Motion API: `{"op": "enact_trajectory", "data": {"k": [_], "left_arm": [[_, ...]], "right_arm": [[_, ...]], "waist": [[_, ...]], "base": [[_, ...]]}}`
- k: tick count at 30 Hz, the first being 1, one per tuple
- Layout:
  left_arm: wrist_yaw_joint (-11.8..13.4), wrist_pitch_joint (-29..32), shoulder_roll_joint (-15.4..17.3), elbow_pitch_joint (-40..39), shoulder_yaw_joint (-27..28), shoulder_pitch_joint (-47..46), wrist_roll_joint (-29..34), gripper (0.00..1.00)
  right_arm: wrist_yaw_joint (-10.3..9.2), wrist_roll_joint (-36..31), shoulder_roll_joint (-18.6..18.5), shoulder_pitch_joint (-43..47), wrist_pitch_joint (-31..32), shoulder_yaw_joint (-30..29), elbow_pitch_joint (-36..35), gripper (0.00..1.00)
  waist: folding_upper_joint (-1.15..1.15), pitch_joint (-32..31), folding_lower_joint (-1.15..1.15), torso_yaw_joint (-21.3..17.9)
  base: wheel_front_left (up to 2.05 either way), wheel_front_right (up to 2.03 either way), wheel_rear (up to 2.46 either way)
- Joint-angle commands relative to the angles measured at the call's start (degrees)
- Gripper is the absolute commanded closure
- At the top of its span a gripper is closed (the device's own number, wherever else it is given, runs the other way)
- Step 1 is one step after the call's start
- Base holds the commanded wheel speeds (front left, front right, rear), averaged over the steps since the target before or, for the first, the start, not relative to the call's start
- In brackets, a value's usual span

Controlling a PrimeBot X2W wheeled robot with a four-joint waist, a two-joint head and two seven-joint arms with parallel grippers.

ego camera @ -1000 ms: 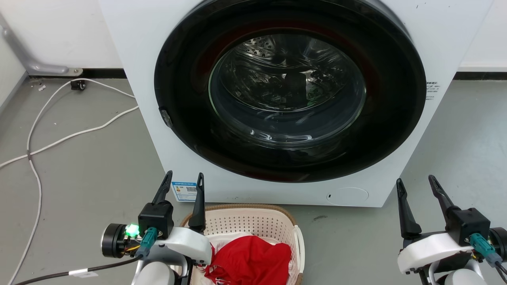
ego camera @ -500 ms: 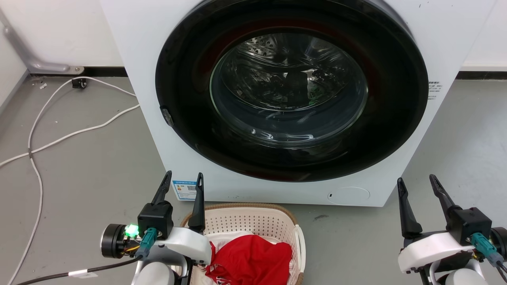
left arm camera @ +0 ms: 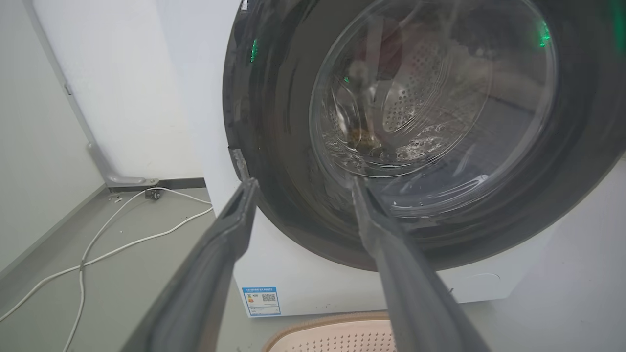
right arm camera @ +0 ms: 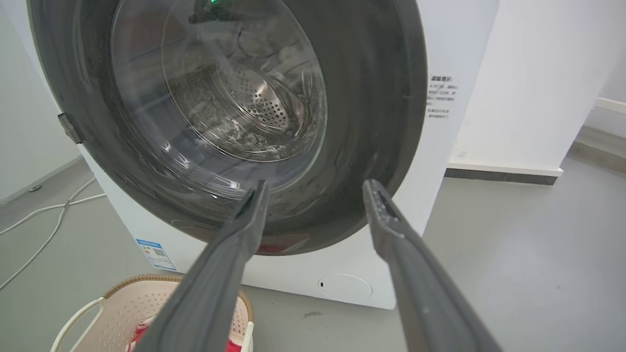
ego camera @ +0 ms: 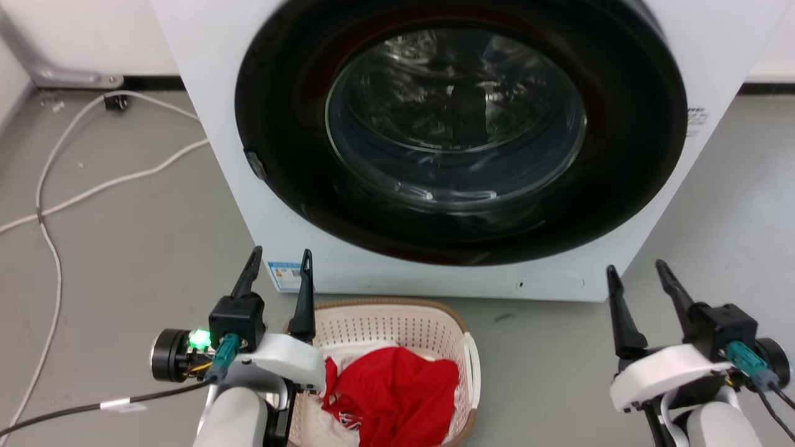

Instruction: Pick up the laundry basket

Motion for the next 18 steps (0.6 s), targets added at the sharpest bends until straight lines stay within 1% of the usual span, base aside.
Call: {"op": "enact_trajectory", "data": {"k": [1,8,11,12,18], "left_arm": [[-0.4,-0.2,0.0,1.6,0.5,-1.6,0.3,0.0],[-1.1,-0.2,0.2,7.2,2.4,-4.8,0.1,0.0],[-1.3,-0.2,0.2,8.4,3.0,-5.2,-0.1,0.0],[-1.4,-0.2,0.2,9.5,3.3,-5.6,0.0,0.0],[-1.3,-0.2,0.2,11.5,4.0,-6.5,0.1,0.0]], "right_arm": [[-0.03,0.9,0.2,-1.5,0.5,0.7,0.7,0.0],[-0.03,1.6,0.1,-5.1,1.8,4.4,4.7,0.0],[-0.03,2.2,0.1,-6.1,1.5,5.3,6.2,0.0],[-0.03,2.7,0.2,-7.0,1.2,6.2,7.8,0.0],[-0.03,4.5,0.1,-9.6,-0.1,8.5,11.3,0.0]], "waist": [[0.0,2.9,0.0,-0.2],[0.0,8.7,0.0,-0.5],[0.0,10.0,0.0,-0.5],[0.0,11.5,0.0,-0.5],[0.0,15.3,0.0,-1.0]], "base": [[0.0,0.0,0.0],[0.0,0.0,0.0],[0.0,0.0,0.0],[0.0,0.0,0.0],[0.0,0.0,0.0]]}}
